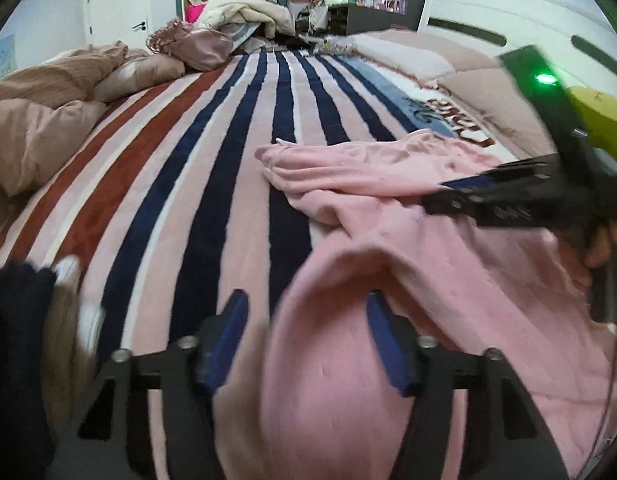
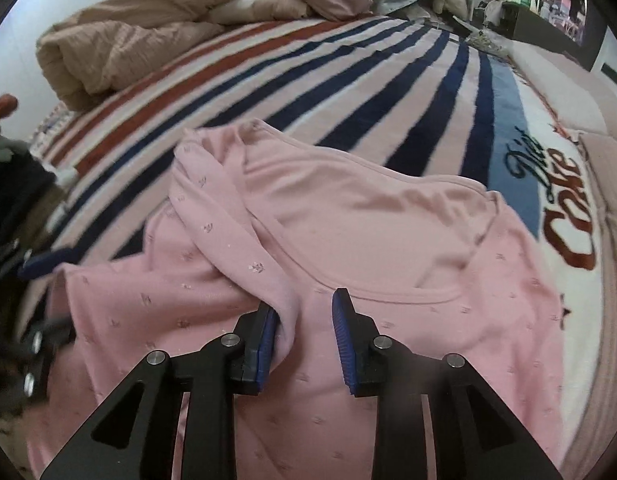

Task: Fold small clothes

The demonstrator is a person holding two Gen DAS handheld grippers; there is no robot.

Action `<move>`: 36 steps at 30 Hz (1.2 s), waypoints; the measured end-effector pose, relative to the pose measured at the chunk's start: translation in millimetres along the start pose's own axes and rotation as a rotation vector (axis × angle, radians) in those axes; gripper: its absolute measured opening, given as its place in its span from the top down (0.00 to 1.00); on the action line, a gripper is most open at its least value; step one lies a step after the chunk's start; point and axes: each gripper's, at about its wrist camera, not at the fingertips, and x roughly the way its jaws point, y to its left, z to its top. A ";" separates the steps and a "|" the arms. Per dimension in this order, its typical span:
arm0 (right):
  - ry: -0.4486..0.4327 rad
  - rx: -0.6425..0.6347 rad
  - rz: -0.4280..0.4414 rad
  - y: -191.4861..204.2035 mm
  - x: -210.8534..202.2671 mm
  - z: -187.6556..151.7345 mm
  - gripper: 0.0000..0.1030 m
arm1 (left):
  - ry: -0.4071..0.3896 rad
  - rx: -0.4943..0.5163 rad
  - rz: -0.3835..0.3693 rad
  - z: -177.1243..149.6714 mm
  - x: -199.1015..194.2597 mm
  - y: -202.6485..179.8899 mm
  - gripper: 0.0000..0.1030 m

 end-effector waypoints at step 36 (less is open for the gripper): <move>-0.091 0.007 0.006 26.8 22.8 46.2 0.88 | 0.028 -0.159 0.182 -26.2 -4.5 38.3 0.92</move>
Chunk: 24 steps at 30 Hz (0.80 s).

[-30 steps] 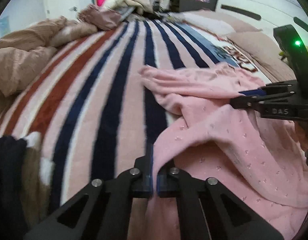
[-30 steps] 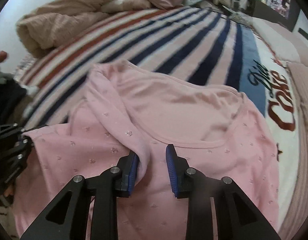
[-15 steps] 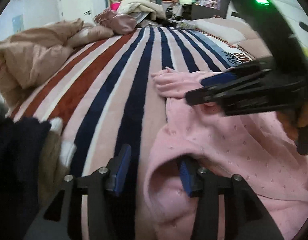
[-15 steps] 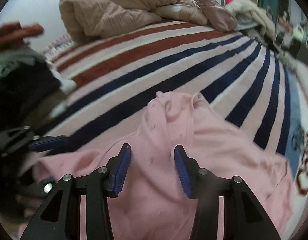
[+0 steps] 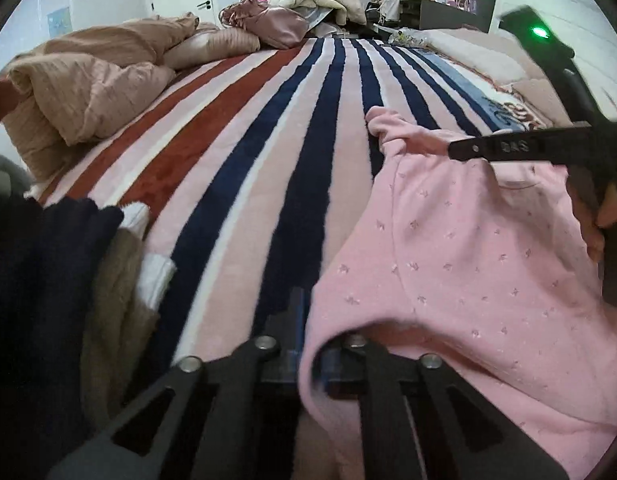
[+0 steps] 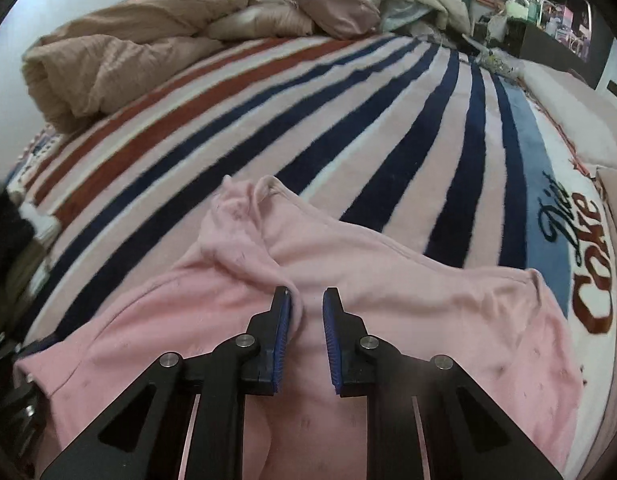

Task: Fold small clothes

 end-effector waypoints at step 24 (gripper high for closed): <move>-0.003 0.076 -0.040 -37.9 -166.3 -244.3 0.99 | -0.134 0.059 -0.238 -56.3 -123.9 -44.1 0.48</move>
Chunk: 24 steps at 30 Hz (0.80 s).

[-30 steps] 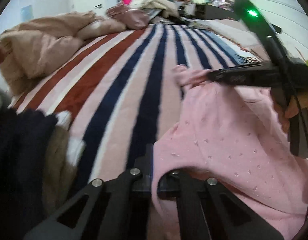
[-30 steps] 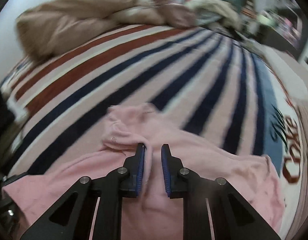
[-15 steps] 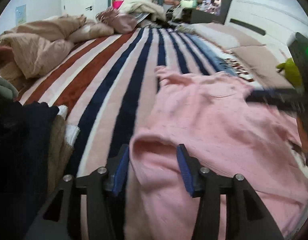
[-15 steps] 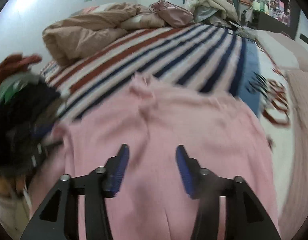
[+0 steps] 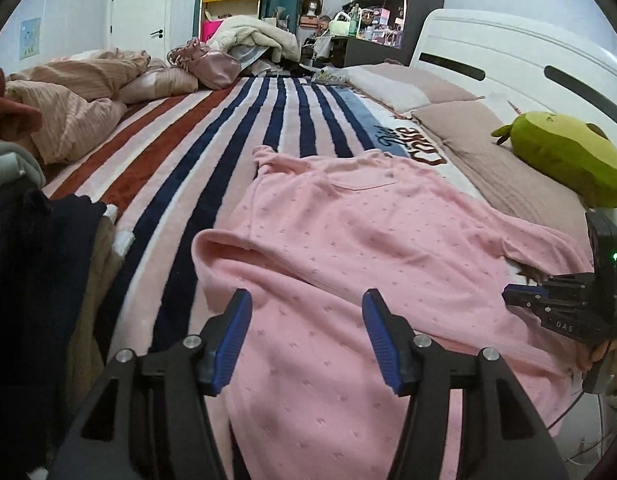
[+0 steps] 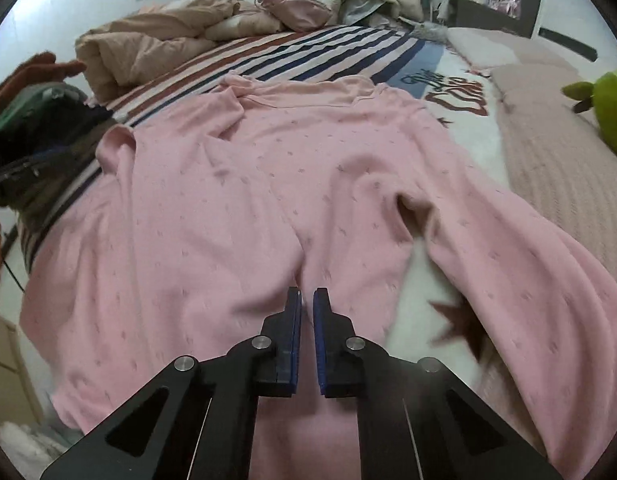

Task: Fold small clothes

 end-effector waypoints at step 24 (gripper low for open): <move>-0.254 0.477 -0.423 -150.8 -159.5 -176.9 0.28 | -0.085 0.057 -0.060 -12.6 -38.0 -39.3 0.29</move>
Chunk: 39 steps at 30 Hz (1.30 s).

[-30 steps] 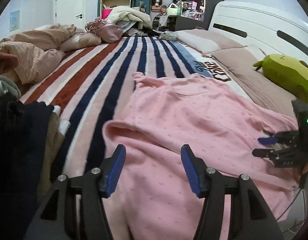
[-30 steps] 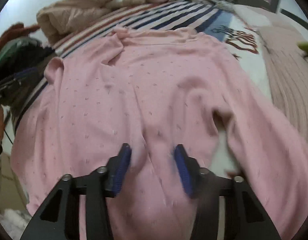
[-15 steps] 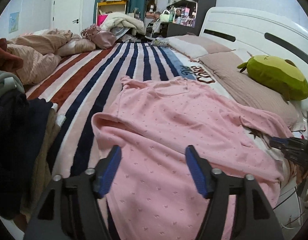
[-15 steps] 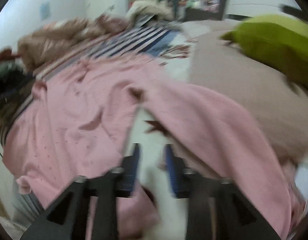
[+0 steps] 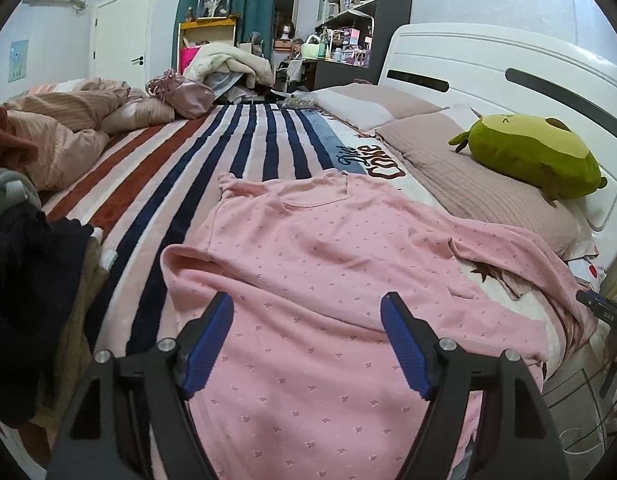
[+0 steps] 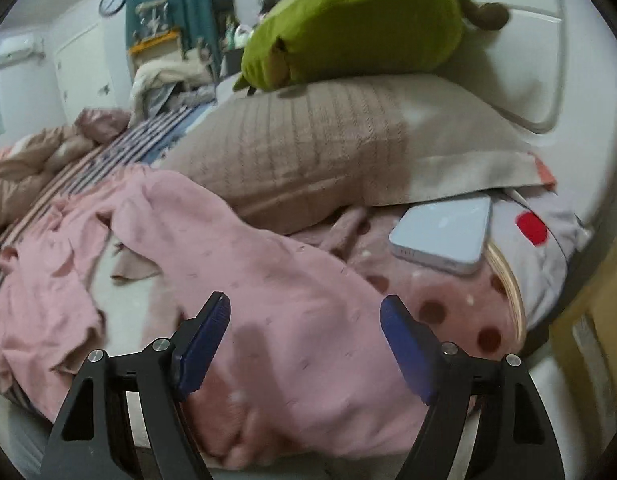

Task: Fold small clothes

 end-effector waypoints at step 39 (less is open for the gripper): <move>-0.028 -0.280 0.428 227.8 -4.1 84.9 0.96 | -0.137 -0.052 0.007 0.5 -57.6 52.5 0.21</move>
